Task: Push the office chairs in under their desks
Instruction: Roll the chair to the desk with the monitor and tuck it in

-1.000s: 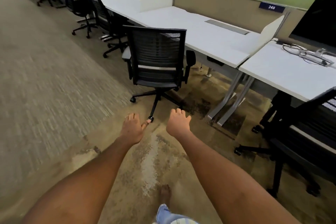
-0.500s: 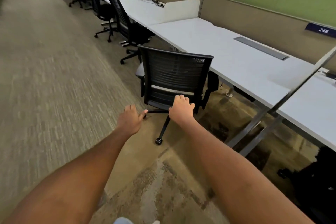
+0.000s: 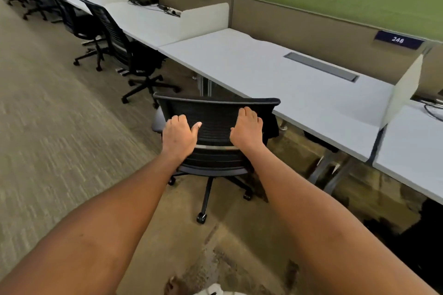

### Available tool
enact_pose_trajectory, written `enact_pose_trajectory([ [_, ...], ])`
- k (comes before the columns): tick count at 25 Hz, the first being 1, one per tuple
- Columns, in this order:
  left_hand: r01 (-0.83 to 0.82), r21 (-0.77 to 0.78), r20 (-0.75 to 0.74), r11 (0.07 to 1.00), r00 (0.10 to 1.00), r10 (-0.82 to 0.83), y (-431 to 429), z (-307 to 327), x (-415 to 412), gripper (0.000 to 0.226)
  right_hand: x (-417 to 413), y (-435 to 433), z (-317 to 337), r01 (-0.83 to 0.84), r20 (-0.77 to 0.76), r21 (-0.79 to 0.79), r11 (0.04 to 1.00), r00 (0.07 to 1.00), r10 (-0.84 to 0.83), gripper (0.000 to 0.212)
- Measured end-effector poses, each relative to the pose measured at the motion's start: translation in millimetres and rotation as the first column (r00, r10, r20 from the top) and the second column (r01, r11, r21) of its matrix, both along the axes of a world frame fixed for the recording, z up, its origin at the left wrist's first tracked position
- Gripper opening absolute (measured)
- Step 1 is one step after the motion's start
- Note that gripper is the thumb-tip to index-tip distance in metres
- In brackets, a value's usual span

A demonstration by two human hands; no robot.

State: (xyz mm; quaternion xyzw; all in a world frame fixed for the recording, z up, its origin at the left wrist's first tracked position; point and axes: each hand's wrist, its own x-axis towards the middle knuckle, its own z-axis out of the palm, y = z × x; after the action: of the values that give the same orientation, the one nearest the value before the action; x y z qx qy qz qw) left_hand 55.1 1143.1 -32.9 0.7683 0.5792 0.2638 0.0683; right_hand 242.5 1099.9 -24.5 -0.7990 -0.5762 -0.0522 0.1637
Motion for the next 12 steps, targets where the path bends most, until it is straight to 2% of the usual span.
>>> enact_pose_trajectory([
  [3, 0.083, 0.189, -0.117, 0.979, 0.991, -0.061, 60.3, 8.9, 5.8, 0.056, 15.2, 41.3, 10.9, 0.053, 0.021, 0.035, 0.998, 0.998, -0.054, 0.073],
  [6, 0.183, 0.180, -0.223, 0.966, 0.965, -0.141, 107.2, 13.3, 11.7, 0.076, 30.7, 67.0, 15.1, 0.077, 0.087, -0.062, 0.995, 0.994, -0.072, 0.075],
  [9, 0.299, 0.067, -0.347, 0.952, 0.902, -0.259, 144.2, 12.7, 22.4, 0.100, 49.0, 92.5, 18.9, 0.125, 0.139, -0.171, 0.977, 0.985, -0.102, 0.063],
  [11, 0.303, 0.009, -0.449, 0.953, 0.853, -0.267, 156.7, 11.9, 29.2, 0.107, 57.3, 106.4, 22.6, 0.119, 0.130, -0.265, 0.957, 0.988, -0.087, 0.045],
  [12, 0.284, 0.026, -0.468, 0.958, 0.851, -0.239, 159.4, 11.0, 32.3, 0.107, 59.5, 111.1, 23.6, 0.101, 0.132, -0.293, 0.951, 0.989, -0.064, 0.034],
])
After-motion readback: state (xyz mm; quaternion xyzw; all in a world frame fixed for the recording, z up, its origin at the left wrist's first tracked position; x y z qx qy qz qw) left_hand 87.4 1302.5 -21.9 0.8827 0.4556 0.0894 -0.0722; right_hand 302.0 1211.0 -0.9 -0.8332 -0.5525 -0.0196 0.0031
